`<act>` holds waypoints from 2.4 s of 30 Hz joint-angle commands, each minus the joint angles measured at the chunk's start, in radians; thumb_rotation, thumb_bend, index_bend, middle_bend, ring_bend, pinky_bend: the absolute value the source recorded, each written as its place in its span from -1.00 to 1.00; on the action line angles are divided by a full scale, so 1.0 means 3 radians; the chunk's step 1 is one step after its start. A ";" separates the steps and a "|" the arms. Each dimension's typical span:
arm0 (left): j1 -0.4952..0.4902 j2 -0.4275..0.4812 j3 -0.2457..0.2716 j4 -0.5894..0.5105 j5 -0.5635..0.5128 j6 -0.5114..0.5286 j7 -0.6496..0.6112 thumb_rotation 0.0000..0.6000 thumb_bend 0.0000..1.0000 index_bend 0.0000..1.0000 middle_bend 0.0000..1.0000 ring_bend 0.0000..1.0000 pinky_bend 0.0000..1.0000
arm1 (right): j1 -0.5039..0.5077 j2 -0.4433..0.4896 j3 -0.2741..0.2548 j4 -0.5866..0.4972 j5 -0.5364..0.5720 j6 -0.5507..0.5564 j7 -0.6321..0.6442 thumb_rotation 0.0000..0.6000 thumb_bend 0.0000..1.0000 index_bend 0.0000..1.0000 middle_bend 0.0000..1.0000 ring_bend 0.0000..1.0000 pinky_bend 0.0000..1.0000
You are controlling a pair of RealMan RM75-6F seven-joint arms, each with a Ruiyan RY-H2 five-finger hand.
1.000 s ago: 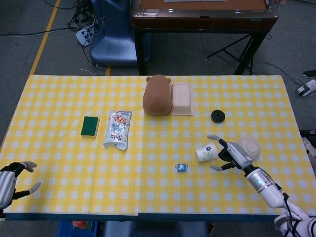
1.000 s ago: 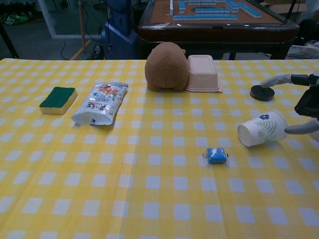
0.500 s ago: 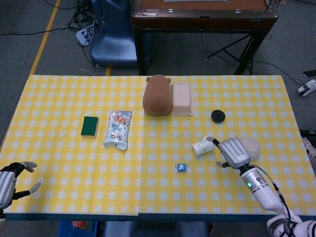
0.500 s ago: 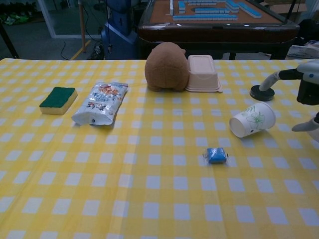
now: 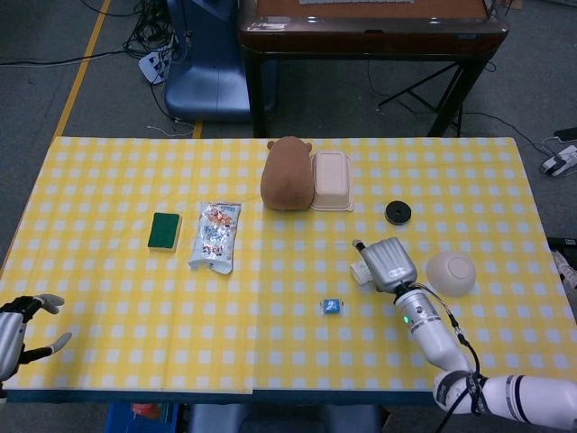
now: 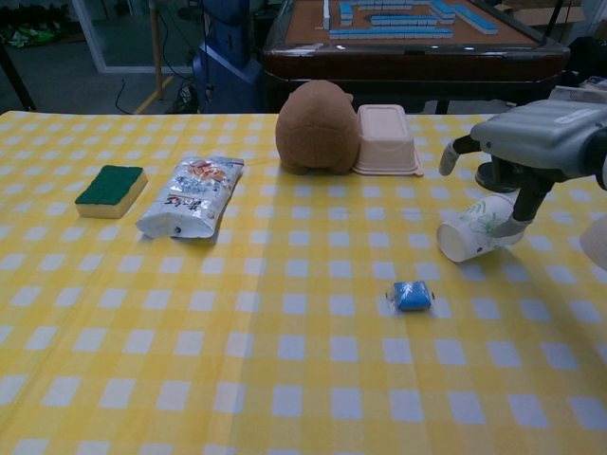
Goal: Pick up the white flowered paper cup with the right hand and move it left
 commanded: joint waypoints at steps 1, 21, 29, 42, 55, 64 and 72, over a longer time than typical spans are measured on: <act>0.0004 0.0005 -0.0005 -0.0001 -0.0004 0.0008 -0.0011 1.00 -1.00 0.00 -0.04 -0.21 -0.06 | 0.0086 -0.0060 -0.0017 0.0017 0.0124 -0.0003 -0.0107 1.00 -0.97 -0.50 1.00 1.00 1.00; 0.0012 0.0020 -0.0006 -0.0006 0.0004 0.0022 -0.0034 1.00 -1.00 0.00 -0.04 -0.21 -0.06 | 0.0453 -0.0334 -0.0192 0.0235 0.0704 0.0144 -0.0507 1.00 -0.96 -0.38 1.00 1.00 1.00; 0.0014 0.0031 -0.0015 -0.0001 -0.0008 0.0024 -0.0077 1.00 -1.00 0.00 -0.04 -0.21 -0.06 | 0.0545 -0.0456 -0.0236 0.0362 0.0784 0.0211 -0.0593 1.00 -0.92 -0.28 1.00 1.00 1.00; 0.0011 0.0035 -0.0020 0.0006 -0.0021 0.0010 -0.0097 1.00 -1.00 0.00 -0.04 -0.21 -0.06 | 0.0511 -0.0437 -0.0286 0.0368 0.0601 0.0217 -0.0341 1.00 -0.85 -0.03 1.00 1.00 1.00; 0.0007 0.0025 -0.0020 -0.0002 -0.0025 0.0000 -0.0049 1.00 -1.00 0.00 -0.04 -0.21 -0.06 | -0.0115 0.0154 -0.0331 -0.0173 -0.1011 0.0258 0.1732 1.00 -0.82 -0.03 1.00 1.00 1.00; 0.0012 0.0022 -0.0009 -0.0021 0.0000 0.0014 -0.0004 1.00 -1.00 0.00 -0.04 -0.21 -0.06 | -0.0402 -0.0006 -0.0455 0.0415 -0.2106 0.0285 0.3992 1.00 -0.82 -0.03 1.00 1.00 1.00; 0.0011 0.0026 -0.0007 -0.0023 -0.0006 0.0003 -0.0004 1.00 -1.00 0.00 -0.04 -0.21 -0.06 | -0.0511 -0.0361 -0.0543 0.1039 -0.2527 0.0502 0.5369 1.00 -0.83 -0.03 1.00 1.00 1.00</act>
